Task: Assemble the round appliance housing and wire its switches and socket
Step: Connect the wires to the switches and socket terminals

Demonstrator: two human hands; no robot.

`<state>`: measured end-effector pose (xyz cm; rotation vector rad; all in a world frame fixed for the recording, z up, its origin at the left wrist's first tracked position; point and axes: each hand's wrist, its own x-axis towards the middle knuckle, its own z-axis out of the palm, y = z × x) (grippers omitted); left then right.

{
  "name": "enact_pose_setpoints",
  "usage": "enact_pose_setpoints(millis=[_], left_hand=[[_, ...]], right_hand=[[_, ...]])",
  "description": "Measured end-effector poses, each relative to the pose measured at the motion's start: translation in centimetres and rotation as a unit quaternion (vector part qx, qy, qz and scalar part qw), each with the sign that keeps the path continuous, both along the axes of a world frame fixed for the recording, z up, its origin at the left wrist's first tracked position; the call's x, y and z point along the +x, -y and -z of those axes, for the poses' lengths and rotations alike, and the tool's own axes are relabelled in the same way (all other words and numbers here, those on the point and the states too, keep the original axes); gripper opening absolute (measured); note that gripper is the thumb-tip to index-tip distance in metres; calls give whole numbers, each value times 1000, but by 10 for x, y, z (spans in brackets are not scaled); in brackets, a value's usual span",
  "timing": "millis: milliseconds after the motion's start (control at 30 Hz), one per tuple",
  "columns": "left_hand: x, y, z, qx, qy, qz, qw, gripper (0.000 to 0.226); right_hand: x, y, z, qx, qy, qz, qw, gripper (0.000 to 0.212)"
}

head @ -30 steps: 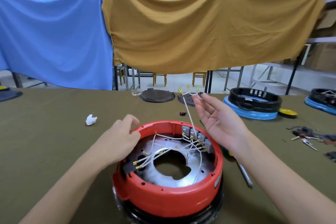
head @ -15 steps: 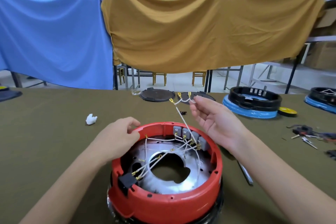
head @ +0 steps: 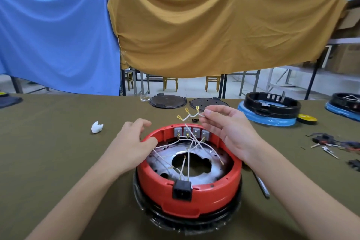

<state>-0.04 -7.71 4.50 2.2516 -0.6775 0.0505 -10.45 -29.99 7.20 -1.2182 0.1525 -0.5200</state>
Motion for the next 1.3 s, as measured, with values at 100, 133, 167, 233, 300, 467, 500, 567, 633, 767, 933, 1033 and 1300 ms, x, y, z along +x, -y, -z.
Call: enact_pose_setpoints(millis=[100, 133, 167, 233, 300, 467, 500, 567, 633, 767, 933, 1033, 1300], left_hand=[[-4, 2, -3, -70, 84, 21, 994, 18], [-6, 2, -5, -108, 99, 40, 988, 13], [-8, 2, -9, -149, 95, 67, 982, 12], [-13, 5, -18, -206, 57, 130, 968, 10], [-19, 11, -28, -215, 22, 180, 960, 15], [-24, 38, -47, -238, 20, 203, 950, 9], [-22, 41, -50, -256, 4, 199, 946, 8], [-19, 46, -55, -297, -30, 193, 935, 8], [-15, 48, -55, -350, -31, 179, 919, 8], [-19, 51, -47, -365, 115, 145, 912, 8], [-32, 57, -38, -213, 366, 165, 891, 10], [-35, 59, -34, -190, 385, 173, 886, 15], [-31, 54, -28, -323, 203, 182, 906, 15]], right_hand=[[0, -2, -1, 13, 12, -14, 1000, 20], [0, -3, -2, 19, 18, -20, 999, 18], [0, -4, -2, 24, 24, -26, 999, 17], [1, -6, -3, 29, 34, -39, 998, 17], [1, -10, -2, 27, 42, -48, 998, 18], [4, -11, 1, 38, 61, -42, 997, 21], [3, -10, 2, 44, 67, -39, 996, 25], [3, -8, 2, 29, 66, -13, 997, 27], [2, -8, 3, -55, 45, 61, 996, 22], [-3, -13, -2, -201, 74, 89, 973, 21], [-5, -28, -2, -245, 72, -64, 965, 68], [-6, -30, -2, -250, 53, -80, 964, 58], [-2, -21, -3, -207, 99, -19, 973, 20]])
